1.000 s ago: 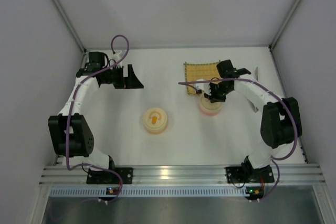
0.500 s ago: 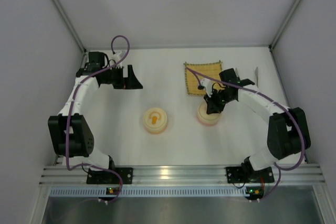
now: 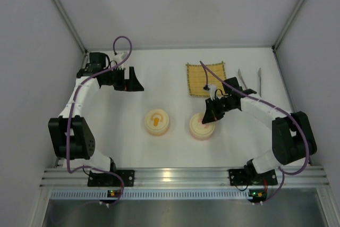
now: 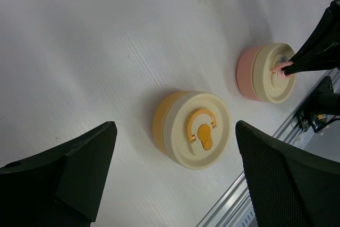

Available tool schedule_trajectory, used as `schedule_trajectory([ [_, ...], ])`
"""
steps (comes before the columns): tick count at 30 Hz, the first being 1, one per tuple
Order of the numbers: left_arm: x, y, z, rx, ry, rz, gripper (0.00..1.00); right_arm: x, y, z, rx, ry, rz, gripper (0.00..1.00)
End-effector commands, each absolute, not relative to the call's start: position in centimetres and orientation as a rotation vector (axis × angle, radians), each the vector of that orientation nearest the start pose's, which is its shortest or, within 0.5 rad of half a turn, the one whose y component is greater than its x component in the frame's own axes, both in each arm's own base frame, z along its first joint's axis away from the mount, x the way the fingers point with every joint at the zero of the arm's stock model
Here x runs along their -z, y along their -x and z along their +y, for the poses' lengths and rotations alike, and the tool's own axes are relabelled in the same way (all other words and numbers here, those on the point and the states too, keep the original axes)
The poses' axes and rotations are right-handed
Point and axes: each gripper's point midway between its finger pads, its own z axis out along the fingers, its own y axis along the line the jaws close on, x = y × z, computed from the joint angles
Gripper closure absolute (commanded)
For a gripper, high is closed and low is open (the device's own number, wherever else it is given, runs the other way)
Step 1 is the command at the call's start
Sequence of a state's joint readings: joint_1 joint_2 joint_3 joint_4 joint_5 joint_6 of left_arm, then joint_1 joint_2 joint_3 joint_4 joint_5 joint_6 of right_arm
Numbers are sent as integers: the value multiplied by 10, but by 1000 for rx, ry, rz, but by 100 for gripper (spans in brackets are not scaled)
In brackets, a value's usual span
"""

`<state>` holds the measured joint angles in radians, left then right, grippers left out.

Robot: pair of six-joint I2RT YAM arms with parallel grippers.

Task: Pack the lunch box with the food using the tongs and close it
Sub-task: Screw the box lid onto the packing box.

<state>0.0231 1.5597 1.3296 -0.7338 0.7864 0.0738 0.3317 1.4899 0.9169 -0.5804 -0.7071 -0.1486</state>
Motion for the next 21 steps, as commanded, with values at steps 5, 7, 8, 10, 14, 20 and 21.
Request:
schedule_trajectory([
  [5,-212,-347,-109,870,-438,2284,2,-72,-219,222,-1235,683,2490,100],
  [7,-211,-347,-108,868,-441,2287,2,-68,-219,224,-1251,683,2498,100],
  [8,-210,-346,-109,873,-441,2288,2,-67,-219,225,-1256,682,2503,97],
  [10,-210,-346,-109,877,-441,2288,2,-69,-222,225,-1250,692,2496,84],
  [14,-208,-346,-110,886,-442,2290,2,-79,-226,228,-1241,728,2463,76],
  [20,-214,-343,-115,926,-480,2261,2,-95,-225,232,-1237,819,2405,61],
  [21,-216,-343,-115,927,-494,2250,2,-98,-223,234,-1238,834,2401,54],
])
